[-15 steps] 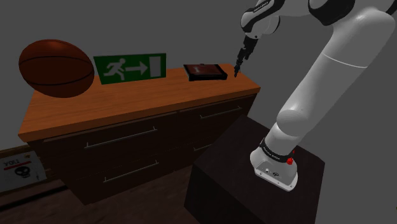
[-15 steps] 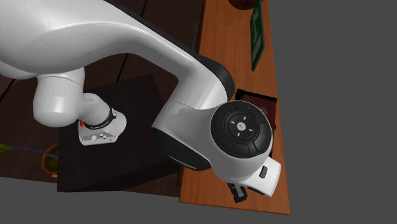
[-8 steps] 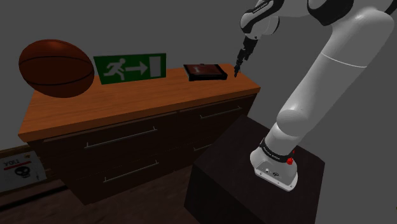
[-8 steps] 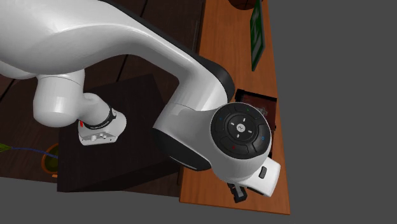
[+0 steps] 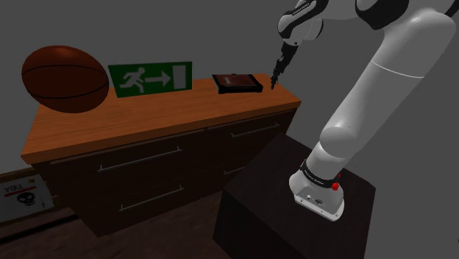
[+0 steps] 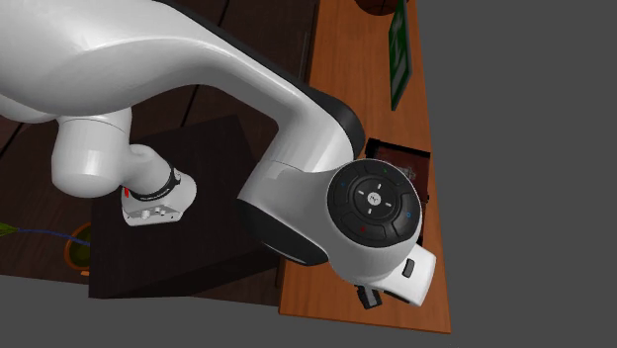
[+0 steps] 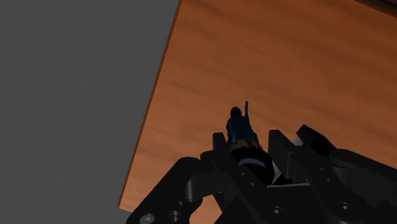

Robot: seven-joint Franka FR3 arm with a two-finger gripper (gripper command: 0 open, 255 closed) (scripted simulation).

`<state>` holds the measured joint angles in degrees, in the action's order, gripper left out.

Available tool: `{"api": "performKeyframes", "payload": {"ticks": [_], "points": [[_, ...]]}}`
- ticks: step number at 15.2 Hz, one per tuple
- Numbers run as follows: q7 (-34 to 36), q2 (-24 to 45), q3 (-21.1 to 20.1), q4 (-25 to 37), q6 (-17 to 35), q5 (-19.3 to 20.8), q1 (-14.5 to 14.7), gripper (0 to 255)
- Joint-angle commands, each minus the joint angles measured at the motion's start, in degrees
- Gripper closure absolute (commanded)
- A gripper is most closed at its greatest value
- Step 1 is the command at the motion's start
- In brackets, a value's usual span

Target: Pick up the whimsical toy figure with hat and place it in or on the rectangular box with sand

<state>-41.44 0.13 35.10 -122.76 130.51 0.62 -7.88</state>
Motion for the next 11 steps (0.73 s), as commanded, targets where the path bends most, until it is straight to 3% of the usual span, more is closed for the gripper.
{"api": "performKeyframes", "payload": {"ticks": [1, 11], "points": [[0.0, 0.01, -0.01, -0.01, -0.01, -0.01, 0.01, 255], [1.44, -3.02, -0.35, 4.27, -6.81, 2.09, 0.21, 255]]}}
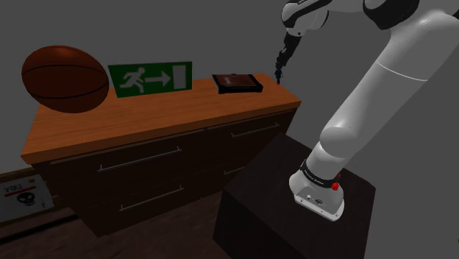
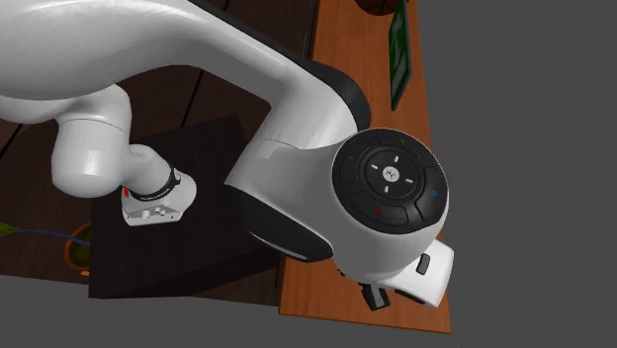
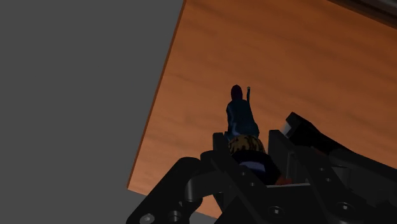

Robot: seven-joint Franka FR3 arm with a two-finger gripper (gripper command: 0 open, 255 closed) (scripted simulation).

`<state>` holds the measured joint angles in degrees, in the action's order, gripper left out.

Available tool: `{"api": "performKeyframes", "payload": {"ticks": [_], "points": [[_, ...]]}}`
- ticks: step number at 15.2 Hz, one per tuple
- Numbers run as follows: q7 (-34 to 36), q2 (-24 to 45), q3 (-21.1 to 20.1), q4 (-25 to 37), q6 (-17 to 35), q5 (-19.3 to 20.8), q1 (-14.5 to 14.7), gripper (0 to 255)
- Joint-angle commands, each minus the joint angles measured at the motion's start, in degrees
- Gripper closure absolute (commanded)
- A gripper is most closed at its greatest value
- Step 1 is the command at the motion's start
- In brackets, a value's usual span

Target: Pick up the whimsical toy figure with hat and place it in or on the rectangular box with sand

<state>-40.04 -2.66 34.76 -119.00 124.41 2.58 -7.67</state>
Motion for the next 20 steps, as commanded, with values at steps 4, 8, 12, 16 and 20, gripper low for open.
{"api": "performKeyframes", "payload": {"ticks": [4, 8, 12, 16, 20], "points": [[0.44, -1.2, -0.21, 2.73, -3.75, 0.72, 0.07, 255], [0.71, -1.94, -0.4, 5.15, -6.8, 1.12, 0.14, 255], [0.86, -2.44, -0.57, 7.77, -9.85, 1.36, 0.21, 255], [3.34, -1.98, -2.03, 10.25, -12.04, 1.28, 1.4, 255], [7.88, -0.03, -4.54, 13.64, -13.95, 0.68, 3.7, 255]]}}
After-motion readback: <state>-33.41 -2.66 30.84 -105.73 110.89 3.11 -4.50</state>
